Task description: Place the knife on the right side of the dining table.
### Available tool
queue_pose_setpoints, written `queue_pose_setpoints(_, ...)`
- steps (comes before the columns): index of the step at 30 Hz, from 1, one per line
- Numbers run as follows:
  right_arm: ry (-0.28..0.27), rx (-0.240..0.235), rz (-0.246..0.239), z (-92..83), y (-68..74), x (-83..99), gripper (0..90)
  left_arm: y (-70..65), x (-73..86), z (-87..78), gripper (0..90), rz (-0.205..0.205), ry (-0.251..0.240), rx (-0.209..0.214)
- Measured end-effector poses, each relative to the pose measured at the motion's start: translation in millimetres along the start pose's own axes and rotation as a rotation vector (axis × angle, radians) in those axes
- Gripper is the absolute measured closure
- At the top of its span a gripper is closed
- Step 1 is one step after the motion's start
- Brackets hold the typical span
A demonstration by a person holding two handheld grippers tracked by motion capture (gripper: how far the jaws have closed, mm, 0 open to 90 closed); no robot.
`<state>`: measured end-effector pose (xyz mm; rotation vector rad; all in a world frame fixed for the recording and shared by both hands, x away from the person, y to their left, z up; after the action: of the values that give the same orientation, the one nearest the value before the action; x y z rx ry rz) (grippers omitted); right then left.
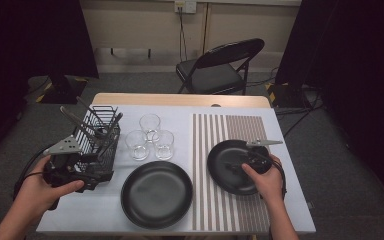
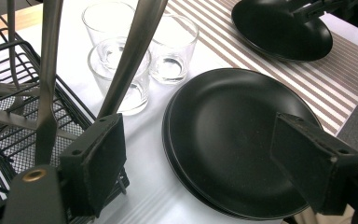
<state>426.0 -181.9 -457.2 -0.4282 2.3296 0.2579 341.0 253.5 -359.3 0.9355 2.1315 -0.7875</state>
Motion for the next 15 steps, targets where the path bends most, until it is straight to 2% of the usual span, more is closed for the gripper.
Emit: queue_pose_setpoints(15, 0.010, 0.005, 0.005, 1.4, -2.1, 2.6, 23.6, 4.9, 0.1, -3.4, 22.0, 0.004, 0.016, -0.016)
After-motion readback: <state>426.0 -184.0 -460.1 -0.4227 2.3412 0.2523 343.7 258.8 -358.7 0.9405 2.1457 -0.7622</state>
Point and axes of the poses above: each handheld gripper's, and its own axes: z roughly forward along the jaws, x roughly out of its underside, y roughly to its left, the point moved 6 cm from there along z, roughly forward along the jaws, and after that the axes turned 14 degrees about x, right-handed, at the moved point
